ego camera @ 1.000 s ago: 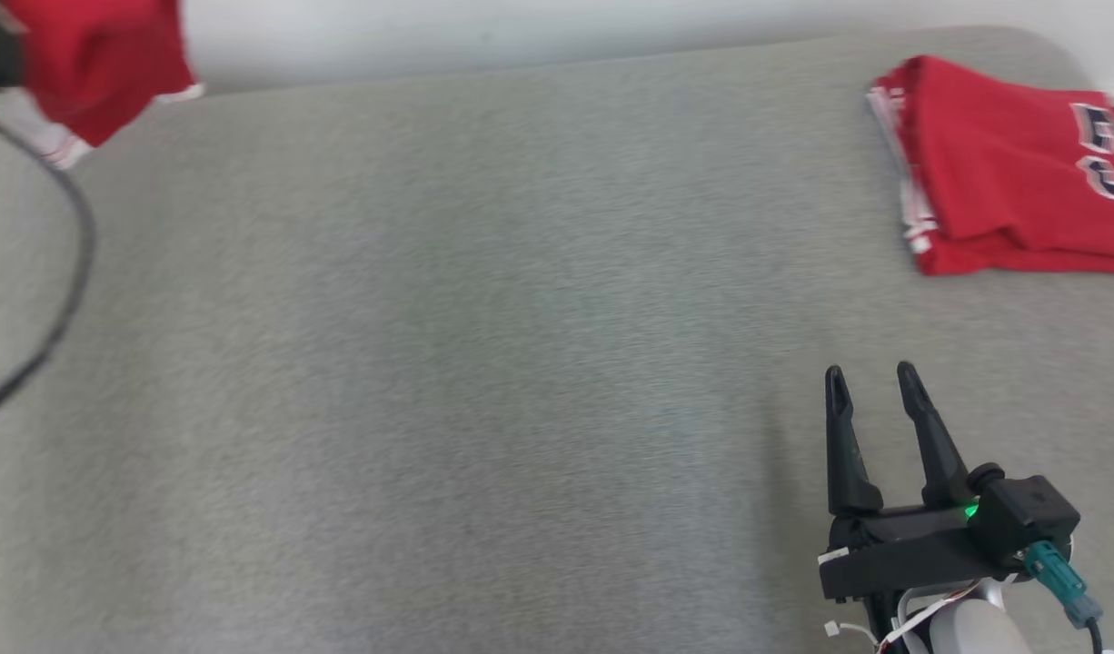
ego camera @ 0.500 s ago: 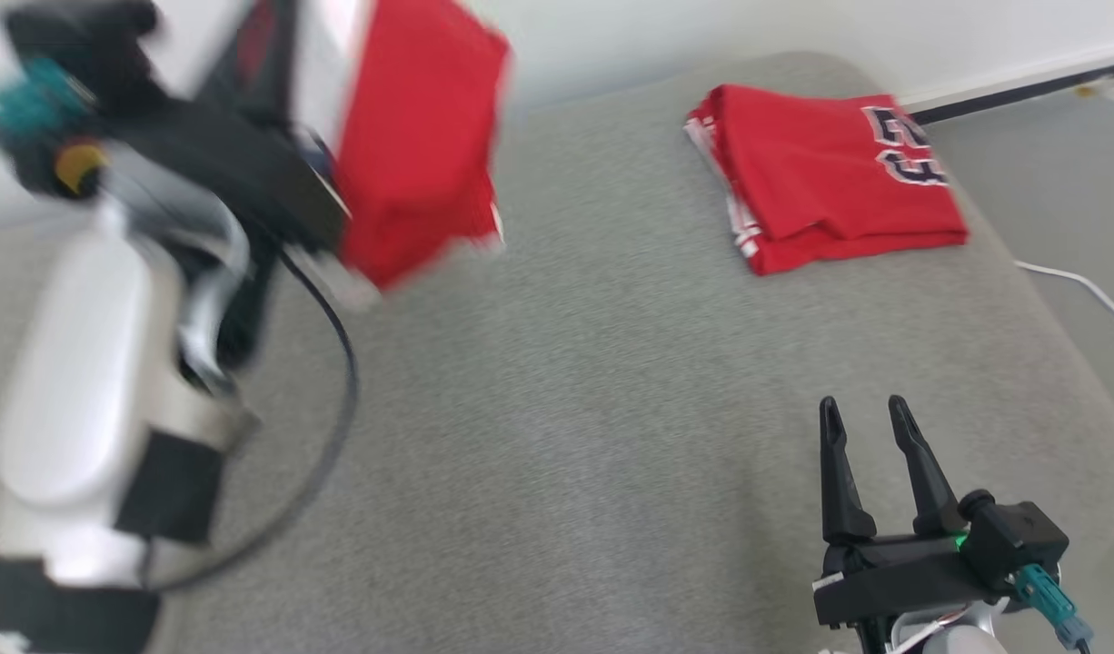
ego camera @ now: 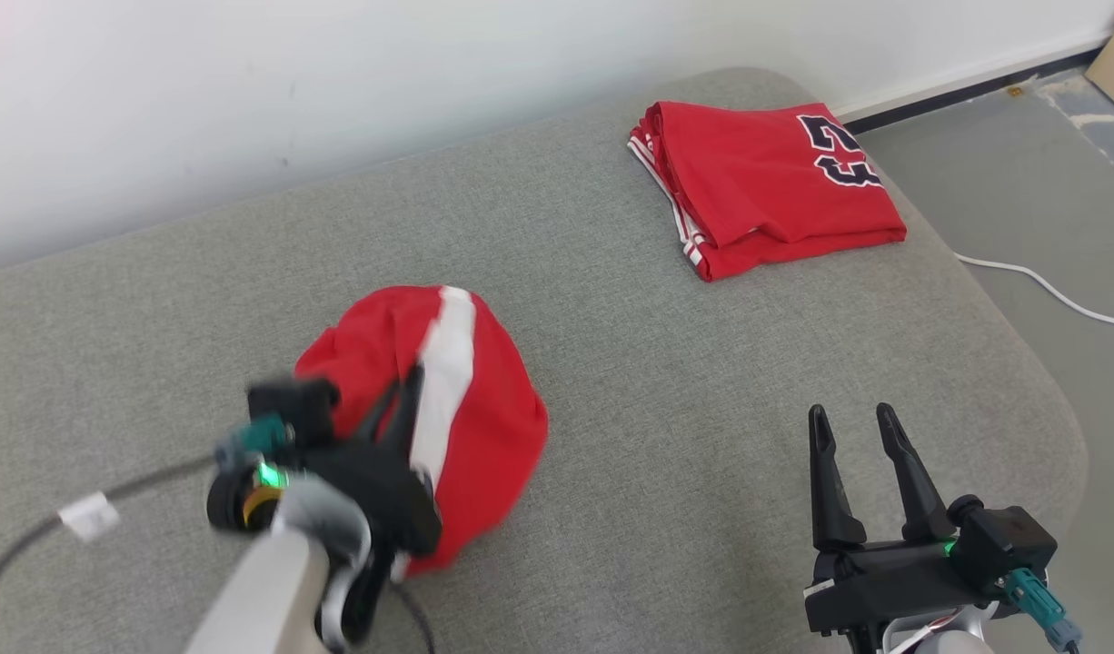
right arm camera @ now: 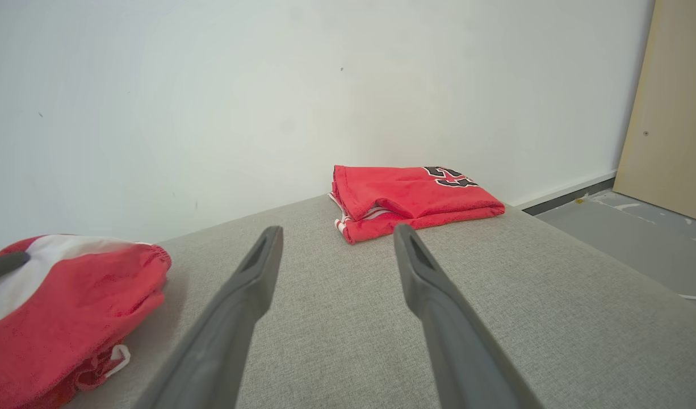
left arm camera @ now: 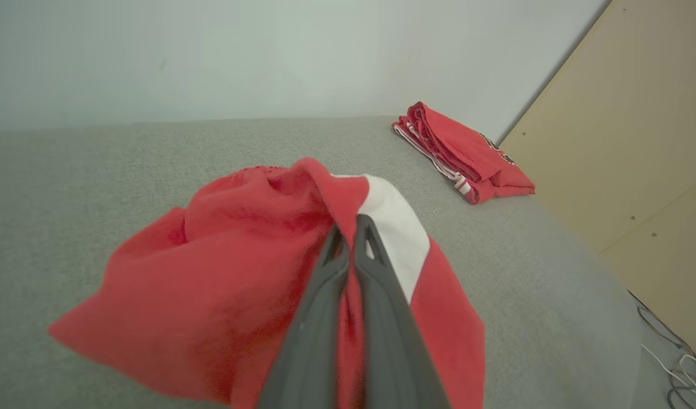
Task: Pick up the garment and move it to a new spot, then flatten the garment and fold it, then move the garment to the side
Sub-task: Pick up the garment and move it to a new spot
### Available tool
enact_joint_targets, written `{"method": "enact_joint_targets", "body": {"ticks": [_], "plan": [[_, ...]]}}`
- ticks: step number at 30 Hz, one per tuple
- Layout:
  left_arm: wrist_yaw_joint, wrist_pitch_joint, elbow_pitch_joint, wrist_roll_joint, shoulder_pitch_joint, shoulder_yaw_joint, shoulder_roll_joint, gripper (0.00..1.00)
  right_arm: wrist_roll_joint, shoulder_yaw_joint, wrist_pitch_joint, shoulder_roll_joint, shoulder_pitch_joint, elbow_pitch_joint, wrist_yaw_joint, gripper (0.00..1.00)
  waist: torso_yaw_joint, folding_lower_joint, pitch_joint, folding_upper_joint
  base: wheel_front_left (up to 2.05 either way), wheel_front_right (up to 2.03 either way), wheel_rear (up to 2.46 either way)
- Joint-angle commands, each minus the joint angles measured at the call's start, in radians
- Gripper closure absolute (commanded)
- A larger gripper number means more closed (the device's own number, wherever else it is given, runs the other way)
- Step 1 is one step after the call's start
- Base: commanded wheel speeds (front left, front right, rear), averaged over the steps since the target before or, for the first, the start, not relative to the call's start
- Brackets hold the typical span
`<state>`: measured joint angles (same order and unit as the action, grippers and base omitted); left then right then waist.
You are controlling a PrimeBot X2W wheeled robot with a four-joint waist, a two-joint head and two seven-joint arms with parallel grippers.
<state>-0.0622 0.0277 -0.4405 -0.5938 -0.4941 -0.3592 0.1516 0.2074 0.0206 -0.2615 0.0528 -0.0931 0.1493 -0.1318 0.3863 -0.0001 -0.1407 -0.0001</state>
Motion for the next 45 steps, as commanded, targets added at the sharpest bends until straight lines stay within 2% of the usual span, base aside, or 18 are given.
{"method": "enact_joint_targets", "body": {"ticks": [1,2,3,7,12,21,28,33,37,45], "plan": [[-0.002,-0.022,-0.016,0.007,0.021,-0.001,-0.002,1.00,0.007,-0.002,-0.004,-0.005,-0.005,0.004,0.003,0.00,-0.002,0.0001,0.003,0.0001,0.00,0.00,0.00],[-0.001,-0.037,-0.029,0.010,0.031,-0.005,-0.009,0.73,0.005,0.000,-0.005,-0.005,-0.004,0.006,0.003,0.00,-0.006,0.0001,0.006,0.0001,0.00,0.00,0.00],[-0.004,-0.046,-0.043,0.016,0.042,-0.015,-0.017,0.00,0.003,0.001,-0.005,-0.004,-0.002,0.008,0.003,0.00,-0.011,0.0001,0.008,0.0001,0.00,0.00,0.00],[-0.018,-0.095,-0.058,0.026,0.052,-0.048,-0.035,0.00,-0.010,0.004,-0.005,-0.005,0.007,0.011,0.003,0.00,-0.041,0.0001,0.033,0.0001,0.00,0.00,0.00],[-0.021,-0.182,-0.008,0.017,0.039,-0.032,-0.042,0.00,-0.022,0.022,-0.005,-0.004,0.031,0.008,0.003,0.00,-0.094,0.0001,0.086,0.0001,0.00,0.00,0.00],[0.049,-0.275,0.105,0.055,0.141,0.061,0.049,0.00,-0.026,0.038,-0.005,0.006,0.064,-0.008,0.003,0.00,-0.207,0.0001,0.147,0.0001,0.00,0.00,0.00],[0.094,-0.291,0.191,0.110,0.268,0.125,0.128,0.00,-0.031,0.042,-0.005,0.005,0.077,-0.009,0.003,0.00,-0.271,0.0001,0.166,0.0001,0.00,0.00,0.00],[0.113,-0.293,0.253,0.152,0.347,0.161,0.150,0.00,-0.032,0.055,-0.005,0.004,0.086,-0.006,0.003,0.00,-0.298,0.0001,0.173,0.0001,0.00,0.00,0.00],[0.123,-0.293,0.314,0.187,0.429,0.203,0.144,0.00,-0.031,0.062,-0.005,0.002,0.095,0.003,0.003,0.00,-0.318,0.0001,0.180,0.0001,0.00,0.00,0.00],[0.100,-0.293,0.366,0.224,0.566,0.297,0.090,0.00,-0.028,0.057,-0.005,-0.001,0.111,0.020,0.003,0.00,-0.337,0.0001,0.183,0.0001,0.00,0.00,0.00]]}}
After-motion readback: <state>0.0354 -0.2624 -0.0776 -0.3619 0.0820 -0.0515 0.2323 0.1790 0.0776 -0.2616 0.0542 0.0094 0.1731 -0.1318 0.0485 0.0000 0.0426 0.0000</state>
